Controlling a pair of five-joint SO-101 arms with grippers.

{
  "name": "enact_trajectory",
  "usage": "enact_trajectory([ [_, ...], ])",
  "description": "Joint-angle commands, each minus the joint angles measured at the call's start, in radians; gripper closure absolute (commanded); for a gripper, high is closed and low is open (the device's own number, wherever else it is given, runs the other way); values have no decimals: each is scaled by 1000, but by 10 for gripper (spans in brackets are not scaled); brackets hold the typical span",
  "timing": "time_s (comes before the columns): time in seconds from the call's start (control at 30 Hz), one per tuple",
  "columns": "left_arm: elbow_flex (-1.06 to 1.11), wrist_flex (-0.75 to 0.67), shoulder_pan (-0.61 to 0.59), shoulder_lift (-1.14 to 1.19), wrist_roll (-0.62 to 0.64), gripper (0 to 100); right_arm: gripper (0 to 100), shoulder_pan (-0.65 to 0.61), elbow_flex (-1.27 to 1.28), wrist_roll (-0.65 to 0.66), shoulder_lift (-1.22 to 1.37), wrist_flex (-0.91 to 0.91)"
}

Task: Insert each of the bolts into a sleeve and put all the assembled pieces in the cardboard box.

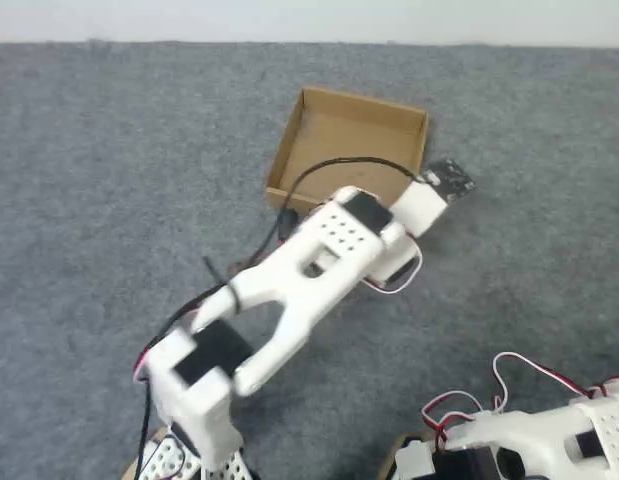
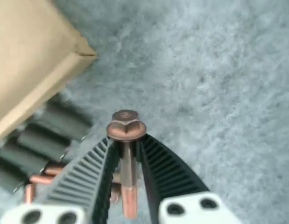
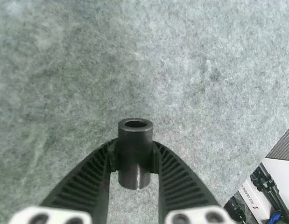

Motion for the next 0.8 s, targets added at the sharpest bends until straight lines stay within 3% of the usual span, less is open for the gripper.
enact_trajectory([
  [0.0, 136, -126, -44, -279, 12, 989, 991, 7, -11, 5, -36, -15],
  [0.13, 274, -224, -120, -425, 14, 988, 991, -35, -9, -14, -36, -15],
  [0.3, 404, -255, -224, -591, 14, 988, 991, -163, 2, -166, -45, -16],
  [0.5, 593, -287, -405, -825, 120, 988, 991, -417, 0, -316, -45, -18],
  [0.77, 918, -436, -743, -1148, 224, 988, 990, -800, -3, -387, -45, -24],
])
